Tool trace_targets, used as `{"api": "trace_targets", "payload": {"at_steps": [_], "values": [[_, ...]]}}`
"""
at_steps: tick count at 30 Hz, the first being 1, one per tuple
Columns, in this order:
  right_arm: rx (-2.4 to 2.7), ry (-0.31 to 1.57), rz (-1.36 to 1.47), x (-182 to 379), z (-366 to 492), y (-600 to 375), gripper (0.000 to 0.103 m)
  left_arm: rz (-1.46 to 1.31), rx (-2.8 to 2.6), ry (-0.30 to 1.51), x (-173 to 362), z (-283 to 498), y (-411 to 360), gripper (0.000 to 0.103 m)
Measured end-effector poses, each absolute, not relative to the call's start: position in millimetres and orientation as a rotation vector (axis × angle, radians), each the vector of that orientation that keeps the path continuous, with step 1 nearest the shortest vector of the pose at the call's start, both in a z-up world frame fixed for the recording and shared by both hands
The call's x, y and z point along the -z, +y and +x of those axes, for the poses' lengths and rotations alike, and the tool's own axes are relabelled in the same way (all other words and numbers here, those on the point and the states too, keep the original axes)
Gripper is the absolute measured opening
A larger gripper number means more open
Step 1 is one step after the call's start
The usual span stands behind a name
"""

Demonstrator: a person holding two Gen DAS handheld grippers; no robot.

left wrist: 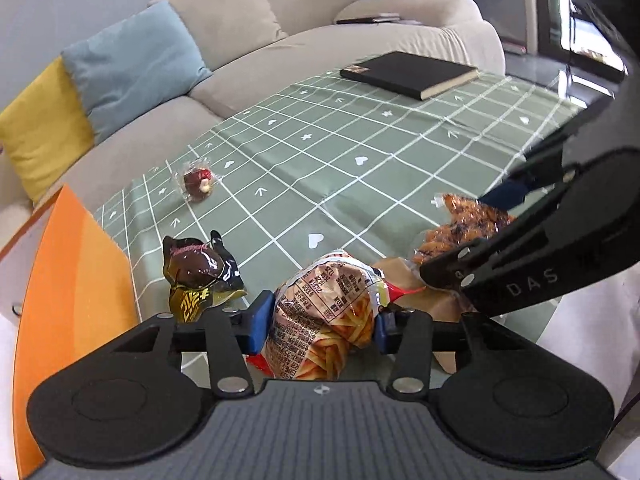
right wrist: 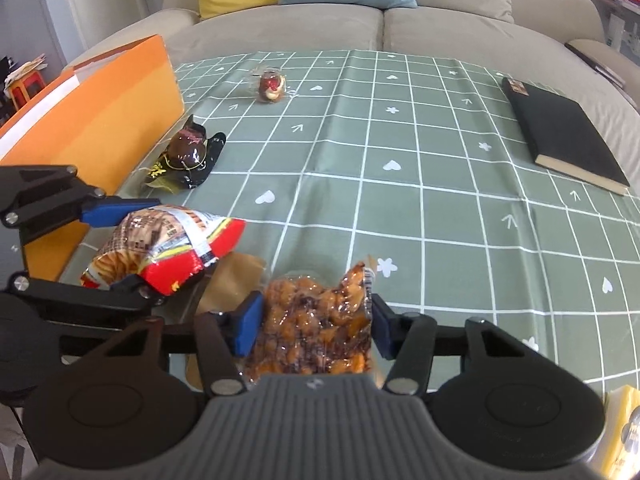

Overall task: Organize snacks
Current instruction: 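Lower the right tool onto the clear orange nut pack and close on it, then carry the chips bag and nut pack over the orange box with both tools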

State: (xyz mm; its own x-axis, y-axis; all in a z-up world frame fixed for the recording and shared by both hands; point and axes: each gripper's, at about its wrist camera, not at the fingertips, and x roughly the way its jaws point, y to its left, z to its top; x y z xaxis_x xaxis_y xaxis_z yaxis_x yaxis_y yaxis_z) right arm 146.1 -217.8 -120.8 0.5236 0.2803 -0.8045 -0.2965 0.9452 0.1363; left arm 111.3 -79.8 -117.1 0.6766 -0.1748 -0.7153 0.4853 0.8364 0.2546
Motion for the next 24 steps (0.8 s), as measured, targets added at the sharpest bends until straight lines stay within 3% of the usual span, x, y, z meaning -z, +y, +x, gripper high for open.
{"api": "trace_targets", "payload": {"at_steps": [14,24], "values": [[-0.274,0.938,0.068,98.6,142.3,-228.7,0.053,0.282,0.342,0.706,70.8,104.2,-62.7,0.052],[-0.275,0.821,0.111,44.5,144.9,-219.2,0.052,0.142,0.245,0.65,20.7,106.2,-18.1,0.052]]}}
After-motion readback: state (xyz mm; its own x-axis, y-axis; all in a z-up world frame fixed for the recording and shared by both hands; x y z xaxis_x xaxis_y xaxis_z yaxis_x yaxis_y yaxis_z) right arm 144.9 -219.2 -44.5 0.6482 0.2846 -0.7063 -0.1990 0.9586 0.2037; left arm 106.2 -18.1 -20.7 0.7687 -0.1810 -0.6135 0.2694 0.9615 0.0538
